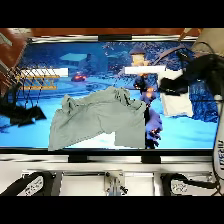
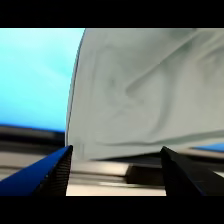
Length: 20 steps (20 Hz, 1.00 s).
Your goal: Fold the shirts.
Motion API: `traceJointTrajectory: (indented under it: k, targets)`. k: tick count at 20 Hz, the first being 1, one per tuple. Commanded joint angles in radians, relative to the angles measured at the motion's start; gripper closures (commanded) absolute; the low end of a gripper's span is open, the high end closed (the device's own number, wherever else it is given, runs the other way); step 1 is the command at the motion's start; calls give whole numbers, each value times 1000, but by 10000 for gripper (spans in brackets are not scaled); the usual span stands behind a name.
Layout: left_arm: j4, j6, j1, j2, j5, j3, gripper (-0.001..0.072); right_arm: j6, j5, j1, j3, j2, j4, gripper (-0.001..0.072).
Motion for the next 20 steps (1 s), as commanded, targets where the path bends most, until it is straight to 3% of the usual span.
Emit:
traceJointTrajectory:
  k: [1,5,9,12,14,18,20]
  targets:
    - [-30,67,156,94,-109,-216,32,-71,-111,-110,-135,60,36,192]
    - [-116,143,243,114,61,-402,35,-125,-32,-85,-245,62,79,191]
    - [-123,146,235,60,182,-477,38,-126,27,-60,-262,62,92,191]
    - [-170,197,235,23,240,-478,39,-125,27,-59,-263,61,96,189]
    - [-182,197,235,13,270,-478,40,-126,32,-59,-263,61,100,139]
    - [-183,214,229,-24,286,-478,45,-120,31,-59,-265,20,130,139]
    - [-191,216,190,-39,288,-478,160,-120,32,-59,-265,-17,172,138]
